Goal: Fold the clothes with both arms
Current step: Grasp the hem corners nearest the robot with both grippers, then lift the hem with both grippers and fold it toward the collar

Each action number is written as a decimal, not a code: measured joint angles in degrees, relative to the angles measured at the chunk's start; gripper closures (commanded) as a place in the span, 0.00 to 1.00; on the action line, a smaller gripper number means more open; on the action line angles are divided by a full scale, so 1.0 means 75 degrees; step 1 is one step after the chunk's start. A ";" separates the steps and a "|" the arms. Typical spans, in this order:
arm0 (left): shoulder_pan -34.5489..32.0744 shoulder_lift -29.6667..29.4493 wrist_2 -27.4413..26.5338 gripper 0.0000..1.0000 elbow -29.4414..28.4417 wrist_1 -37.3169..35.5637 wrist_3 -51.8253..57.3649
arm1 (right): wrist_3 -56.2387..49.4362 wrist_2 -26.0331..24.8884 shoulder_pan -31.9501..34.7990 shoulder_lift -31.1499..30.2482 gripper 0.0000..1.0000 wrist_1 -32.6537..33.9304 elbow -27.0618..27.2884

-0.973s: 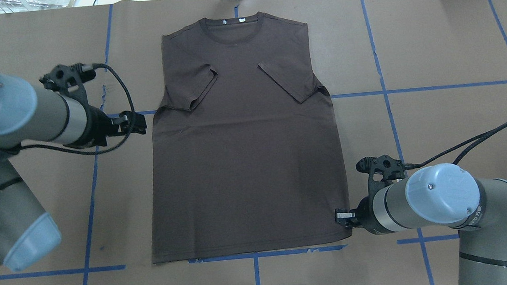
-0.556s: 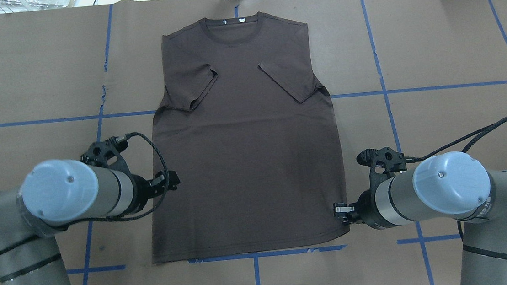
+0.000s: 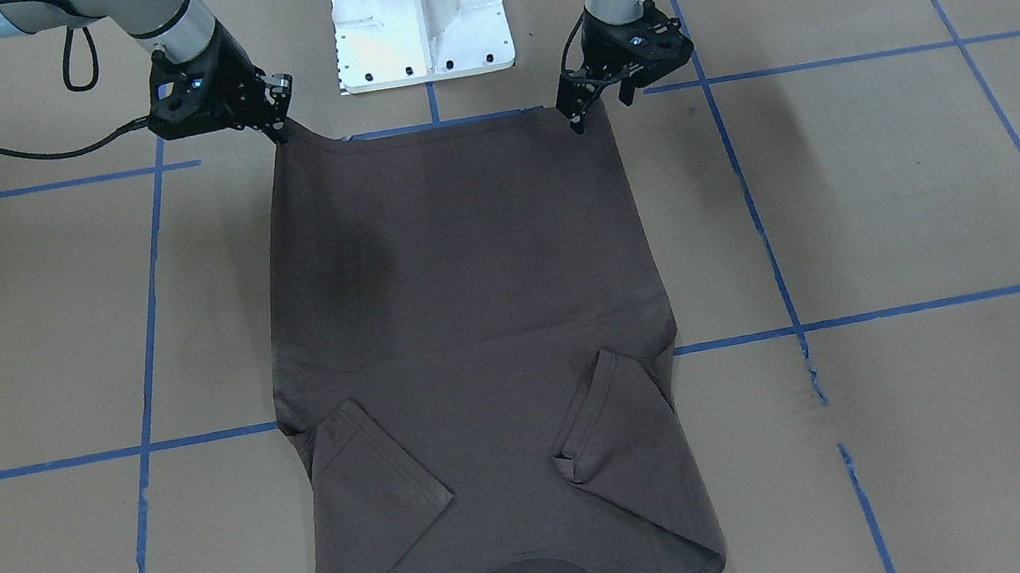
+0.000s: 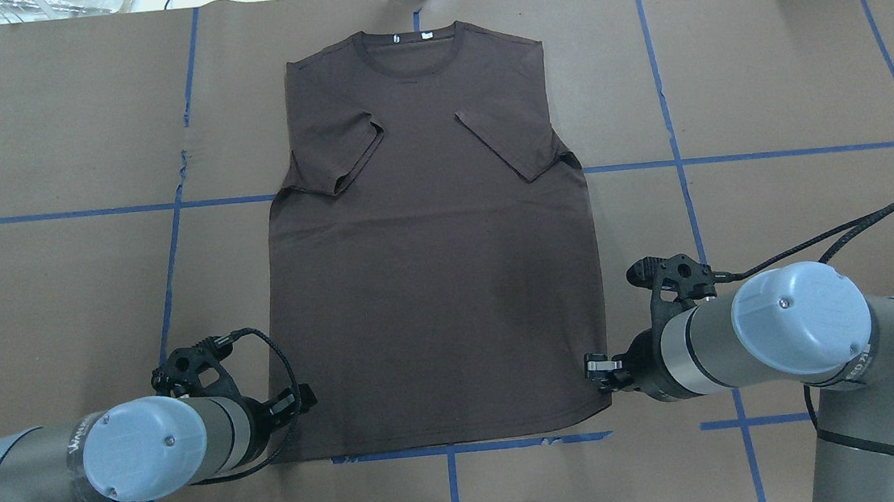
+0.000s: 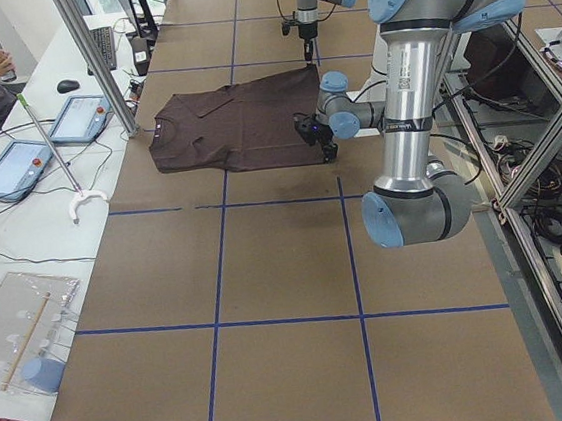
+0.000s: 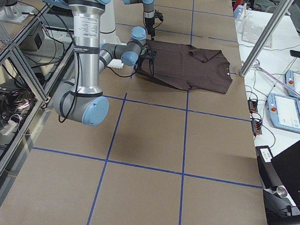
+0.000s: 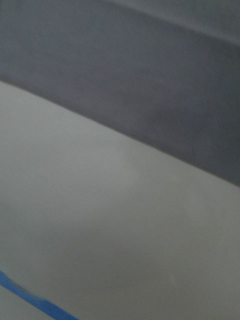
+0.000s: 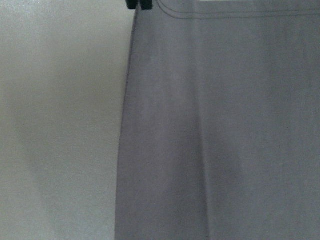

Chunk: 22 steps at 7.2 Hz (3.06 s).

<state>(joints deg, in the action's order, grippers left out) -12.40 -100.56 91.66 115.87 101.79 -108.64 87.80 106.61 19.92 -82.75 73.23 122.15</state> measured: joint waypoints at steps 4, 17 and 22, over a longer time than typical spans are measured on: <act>0.0387 0.0080 -0.0022 0.43 -0.0009 -0.0226 -0.0351 | -0.0003 0.0000 0.0004 0.0064 1.00 0.0009 0.0014; 0.0850 0.0046 0.0139 1.00 0.2437 -0.2268 0.0166 | 0.0010 0.1623 0.0439 -0.0987 1.00 0.0023 0.1344; 0.1714 -0.0036 0.0500 1.00 0.4184 -0.3547 0.0156 | -0.0028 0.2416 0.0552 -0.1427 1.00 0.0016 0.1783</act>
<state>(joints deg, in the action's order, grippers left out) 0.45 -100.83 95.41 147.25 75.18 -107.47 87.59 124.73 24.06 -93.46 73.35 135.52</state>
